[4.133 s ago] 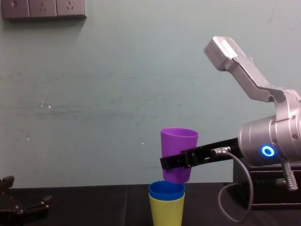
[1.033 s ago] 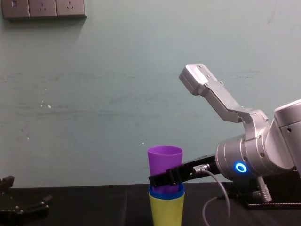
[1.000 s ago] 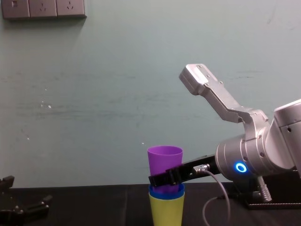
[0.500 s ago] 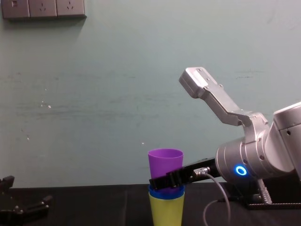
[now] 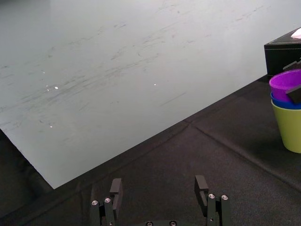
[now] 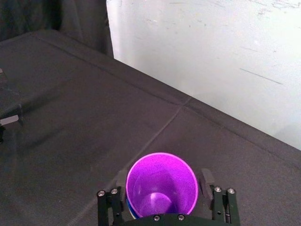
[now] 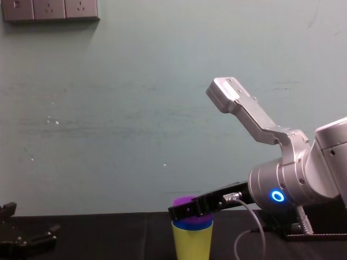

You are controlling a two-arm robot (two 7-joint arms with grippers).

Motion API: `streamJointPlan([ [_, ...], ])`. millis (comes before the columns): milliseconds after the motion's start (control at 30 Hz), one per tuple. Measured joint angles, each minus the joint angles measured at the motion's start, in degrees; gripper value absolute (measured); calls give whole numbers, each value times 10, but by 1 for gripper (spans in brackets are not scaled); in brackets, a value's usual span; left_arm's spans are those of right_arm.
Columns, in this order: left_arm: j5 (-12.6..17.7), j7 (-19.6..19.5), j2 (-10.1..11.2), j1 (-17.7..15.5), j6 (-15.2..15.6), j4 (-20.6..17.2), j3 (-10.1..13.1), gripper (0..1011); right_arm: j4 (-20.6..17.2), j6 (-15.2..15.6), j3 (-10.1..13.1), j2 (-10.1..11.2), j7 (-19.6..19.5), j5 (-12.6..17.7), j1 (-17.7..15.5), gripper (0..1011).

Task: Stack the three plastic cups sequentially using one hand.

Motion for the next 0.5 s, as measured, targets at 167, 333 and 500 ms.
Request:
streamJointPlan([
  [167, 0, 0, 0, 0, 0, 0, 0, 1000, 0, 0, 0, 0, 0, 0, 0, 1000],
  [333, 0, 0, 0, 0, 0, 0, 0, 1000, 0, 0, 0, 0, 0, 0, 0, 1000],
  [500, 0, 0, 0, 0, 0, 0, 0, 1000, 0, 0, 0, 0, 0, 0, 0, 1000],
])
